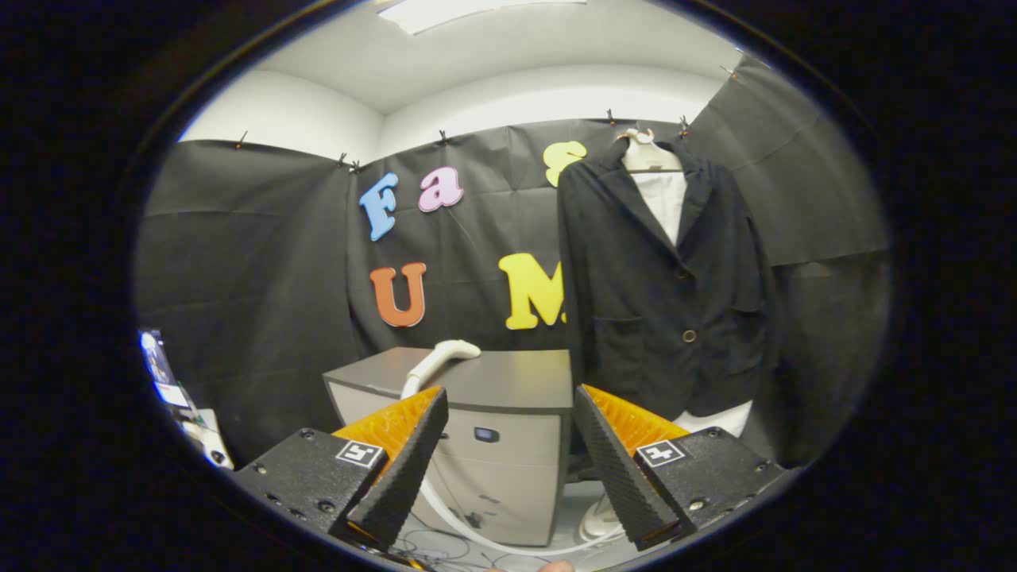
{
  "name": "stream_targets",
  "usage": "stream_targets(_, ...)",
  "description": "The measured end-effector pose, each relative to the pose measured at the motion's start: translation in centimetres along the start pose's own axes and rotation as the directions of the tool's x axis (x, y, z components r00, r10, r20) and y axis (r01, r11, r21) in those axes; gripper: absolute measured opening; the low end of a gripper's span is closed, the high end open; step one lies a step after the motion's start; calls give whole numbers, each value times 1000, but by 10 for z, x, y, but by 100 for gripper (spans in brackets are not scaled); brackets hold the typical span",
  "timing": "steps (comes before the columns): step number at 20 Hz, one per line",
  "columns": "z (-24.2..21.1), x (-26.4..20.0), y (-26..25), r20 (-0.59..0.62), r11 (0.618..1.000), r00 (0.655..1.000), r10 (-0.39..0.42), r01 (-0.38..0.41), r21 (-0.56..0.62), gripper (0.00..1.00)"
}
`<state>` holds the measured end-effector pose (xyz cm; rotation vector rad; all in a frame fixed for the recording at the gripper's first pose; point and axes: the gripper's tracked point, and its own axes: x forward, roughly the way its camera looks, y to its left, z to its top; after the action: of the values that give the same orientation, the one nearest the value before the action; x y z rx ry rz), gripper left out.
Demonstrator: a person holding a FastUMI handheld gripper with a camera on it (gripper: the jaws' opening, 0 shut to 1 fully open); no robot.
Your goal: Iron the clothes twice with a garment steamer, once on the left side and once on the right side.
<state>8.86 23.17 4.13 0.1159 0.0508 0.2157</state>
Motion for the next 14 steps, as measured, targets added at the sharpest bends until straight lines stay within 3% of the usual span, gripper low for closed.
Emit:
stream_targets(6, 7, 61, 52, -89, 997, 994, 69, -71, -25, 100)
stream_targets(14, 1, 196, 113, -255, 987, 954, 158, -153, 40, 100)
